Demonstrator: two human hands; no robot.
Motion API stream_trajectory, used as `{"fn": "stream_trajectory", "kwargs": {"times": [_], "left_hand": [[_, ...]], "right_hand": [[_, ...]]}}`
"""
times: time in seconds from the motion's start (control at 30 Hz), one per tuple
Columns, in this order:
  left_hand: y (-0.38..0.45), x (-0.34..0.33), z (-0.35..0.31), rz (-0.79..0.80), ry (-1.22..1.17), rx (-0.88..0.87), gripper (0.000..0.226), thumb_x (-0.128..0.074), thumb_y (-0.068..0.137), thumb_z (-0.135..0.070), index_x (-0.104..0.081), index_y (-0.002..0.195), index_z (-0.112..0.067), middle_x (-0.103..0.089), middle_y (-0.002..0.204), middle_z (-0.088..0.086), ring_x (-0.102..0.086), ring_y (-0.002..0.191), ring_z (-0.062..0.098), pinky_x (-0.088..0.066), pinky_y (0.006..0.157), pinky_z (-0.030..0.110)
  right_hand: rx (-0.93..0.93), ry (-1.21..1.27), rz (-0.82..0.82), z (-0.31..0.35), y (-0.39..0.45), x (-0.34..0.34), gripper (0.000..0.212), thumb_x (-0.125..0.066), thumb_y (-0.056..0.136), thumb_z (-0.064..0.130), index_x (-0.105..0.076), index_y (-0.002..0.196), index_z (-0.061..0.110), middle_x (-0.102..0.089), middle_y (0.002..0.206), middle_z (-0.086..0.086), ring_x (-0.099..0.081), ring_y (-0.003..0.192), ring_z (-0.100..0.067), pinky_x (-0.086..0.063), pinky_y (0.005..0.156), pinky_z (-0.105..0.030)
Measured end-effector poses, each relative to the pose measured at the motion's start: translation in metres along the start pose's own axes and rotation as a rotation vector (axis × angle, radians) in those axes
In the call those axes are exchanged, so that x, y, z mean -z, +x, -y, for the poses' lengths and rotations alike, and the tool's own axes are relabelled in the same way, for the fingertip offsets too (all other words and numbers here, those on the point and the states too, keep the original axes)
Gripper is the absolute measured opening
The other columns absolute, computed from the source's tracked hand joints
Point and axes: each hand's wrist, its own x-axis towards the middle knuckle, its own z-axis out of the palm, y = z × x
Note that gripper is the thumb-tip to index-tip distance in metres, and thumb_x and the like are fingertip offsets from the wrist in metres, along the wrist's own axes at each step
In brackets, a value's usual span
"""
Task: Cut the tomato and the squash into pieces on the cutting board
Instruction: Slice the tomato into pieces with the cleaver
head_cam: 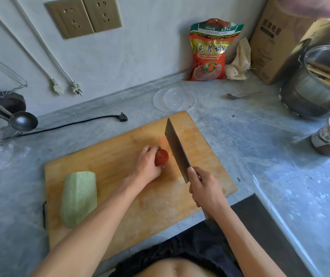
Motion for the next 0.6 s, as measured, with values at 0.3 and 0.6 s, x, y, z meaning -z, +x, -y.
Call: {"fn": "stream_trajectory", "kwargs": {"times": [0.3,0.6], "left_hand": [[0.013,0.001,-0.004,0.05,0.025,0.062,0.064,-0.079,0.079,-0.031,-0.051,0.134,-0.013,-0.049,0.129,0.012,-0.055,0.116,0.034,-0.049,0.089,0.039],[0.004,-0.002,-0.004,0.024,-0.033,0.115,0.06,-0.083,0.069,-0.051,-0.064,0.114,-0.015,-0.061,0.11,0.008,-0.061,0.102,0.027,-0.052,0.082,0.036]], "right_hand": [[0.0,-0.02,0.023,-0.002,0.001,0.003,0.038,-0.038,0.104,0.038,-0.061,0.087,0.012,-0.057,0.061,-0.01,-0.046,0.042,-0.012,-0.046,0.041,-0.032],[0.061,-0.096,0.02,0.003,0.0,0.01,0.04,-0.038,0.104,0.039,-0.06,0.09,0.008,-0.058,0.07,-0.022,-0.043,0.05,-0.014,-0.045,0.048,-0.042]]}}
